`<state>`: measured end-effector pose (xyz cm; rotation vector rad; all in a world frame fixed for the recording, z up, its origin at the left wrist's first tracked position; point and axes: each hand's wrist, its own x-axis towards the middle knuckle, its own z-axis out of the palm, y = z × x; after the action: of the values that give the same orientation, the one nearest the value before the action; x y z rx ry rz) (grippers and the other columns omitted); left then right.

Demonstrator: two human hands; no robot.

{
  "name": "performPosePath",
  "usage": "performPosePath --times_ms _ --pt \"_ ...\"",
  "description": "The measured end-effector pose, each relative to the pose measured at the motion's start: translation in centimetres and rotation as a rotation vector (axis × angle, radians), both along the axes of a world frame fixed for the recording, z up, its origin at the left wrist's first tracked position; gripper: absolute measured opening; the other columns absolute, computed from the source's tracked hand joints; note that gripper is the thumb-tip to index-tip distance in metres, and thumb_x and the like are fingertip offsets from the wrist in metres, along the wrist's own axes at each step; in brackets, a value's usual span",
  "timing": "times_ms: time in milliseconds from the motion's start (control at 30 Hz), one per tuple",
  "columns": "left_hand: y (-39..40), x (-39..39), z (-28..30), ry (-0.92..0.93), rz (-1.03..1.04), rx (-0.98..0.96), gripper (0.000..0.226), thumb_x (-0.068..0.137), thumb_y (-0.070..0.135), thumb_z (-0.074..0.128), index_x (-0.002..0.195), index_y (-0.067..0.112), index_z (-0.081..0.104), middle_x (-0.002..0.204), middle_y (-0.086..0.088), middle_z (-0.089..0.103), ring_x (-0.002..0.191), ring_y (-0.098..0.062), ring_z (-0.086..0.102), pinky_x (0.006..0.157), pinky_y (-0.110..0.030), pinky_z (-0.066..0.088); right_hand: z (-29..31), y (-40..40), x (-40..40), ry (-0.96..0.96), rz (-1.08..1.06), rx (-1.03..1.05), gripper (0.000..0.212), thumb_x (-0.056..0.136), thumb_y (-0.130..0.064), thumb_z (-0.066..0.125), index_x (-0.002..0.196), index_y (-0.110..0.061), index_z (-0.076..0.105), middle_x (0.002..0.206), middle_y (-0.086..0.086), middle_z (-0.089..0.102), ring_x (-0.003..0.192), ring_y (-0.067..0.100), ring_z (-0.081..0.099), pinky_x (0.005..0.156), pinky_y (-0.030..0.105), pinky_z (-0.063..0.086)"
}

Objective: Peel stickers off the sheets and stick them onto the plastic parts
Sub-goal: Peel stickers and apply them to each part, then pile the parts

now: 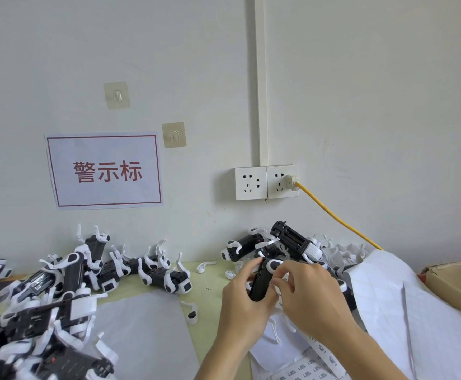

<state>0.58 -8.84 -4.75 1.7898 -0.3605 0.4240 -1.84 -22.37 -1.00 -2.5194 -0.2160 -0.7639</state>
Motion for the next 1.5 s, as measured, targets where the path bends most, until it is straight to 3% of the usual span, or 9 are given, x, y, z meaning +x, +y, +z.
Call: performPosePath --times_ms 333,467,633,767,1000,1267,1500 --pt "-0.03 -0.13 0.15 0.003 0.006 -0.028 0.040 0.088 0.030 0.072 0.115 0.054 0.056 0.095 0.035 0.064 0.082 -0.008 0.067 0.071 -0.023 0.057 -0.10 0.06 0.01 -0.036 0.004 -0.017 0.014 0.097 -0.036 0.055 0.098 -0.034 0.070 0.070 -0.014 0.061 0.076 0.009 0.061 0.068 0.027 0.050" --pt "-0.11 -0.14 0.11 0.030 0.007 -0.074 0.038 0.086 0.028 0.073 0.114 0.050 0.060 0.095 0.026 0.068 0.091 -0.013 0.068 0.079 -0.036 0.060 -0.11 0.06 -0.08 -0.044 0.001 -0.022 0.015 0.096 -0.037 0.057 0.098 -0.034 0.071 0.065 -0.015 0.056 0.071 0.008 0.058 0.065 0.026 0.048" --pt "-0.19 -0.16 0.14 0.024 0.017 -0.087 0.039 0.085 0.025 0.074 0.109 0.052 0.059 0.097 0.018 0.068 0.090 -0.015 0.067 0.078 -0.037 0.060 -0.10 0.10 -0.16 -0.047 -0.001 -0.032 0.015 0.096 -0.038 0.058 0.098 -0.034 0.072 0.065 -0.015 0.056 0.074 0.009 0.062 0.066 0.027 0.049" --pt "-0.23 -0.36 0.28 0.016 0.008 -0.070 0.040 0.085 0.024 0.073 0.103 0.056 0.059 0.090 0.026 0.067 0.081 -0.015 0.067 0.071 -0.030 0.058 -0.09 0.13 -0.16 -0.049 -0.019 -0.039 0.016 0.096 -0.039 0.058 0.099 -0.035 0.073 0.075 -0.012 0.069 0.077 0.010 0.064 0.068 0.027 0.050" --pt "-0.19 -0.61 0.53 0.025 0.008 -0.065 0.037 0.085 0.026 0.073 0.107 0.053 0.059 0.091 0.031 0.066 0.081 -0.014 0.067 0.069 -0.025 0.056 -0.13 0.15 -0.07 -0.085 -0.039 -0.056 0.015 0.095 -0.038 0.060 0.097 -0.036 0.075 0.078 -0.012 0.072 0.078 0.010 0.065 0.068 0.028 0.051" --pt "-0.24 -0.85 0.82 0.040 0.017 -0.059 0.038 0.084 0.023 0.072 0.108 0.051 0.060 0.092 0.032 0.065 0.084 -0.015 0.067 0.075 -0.032 0.058 -0.26 0.29 -0.11 -0.116 -0.060 -0.059 0.015 0.094 -0.037 0.062 0.093 -0.034 0.077 0.078 -0.011 0.073 0.076 0.012 0.066 0.066 0.031 0.052" --pt "-0.33 -0.92 0.83 0.039 0.025 -0.100 0.041 0.084 0.019 0.071 0.104 0.053 0.062 0.096 0.009 0.070 0.071 -0.011 0.065 0.059 -0.016 0.049 0.18 0.15 -0.58 -0.122 -0.078 -0.021 0.014 0.094 -0.039 0.063 0.093 -0.035 0.076 0.065 -0.013 0.059 0.072 0.012 0.062 0.062 0.027 0.047"
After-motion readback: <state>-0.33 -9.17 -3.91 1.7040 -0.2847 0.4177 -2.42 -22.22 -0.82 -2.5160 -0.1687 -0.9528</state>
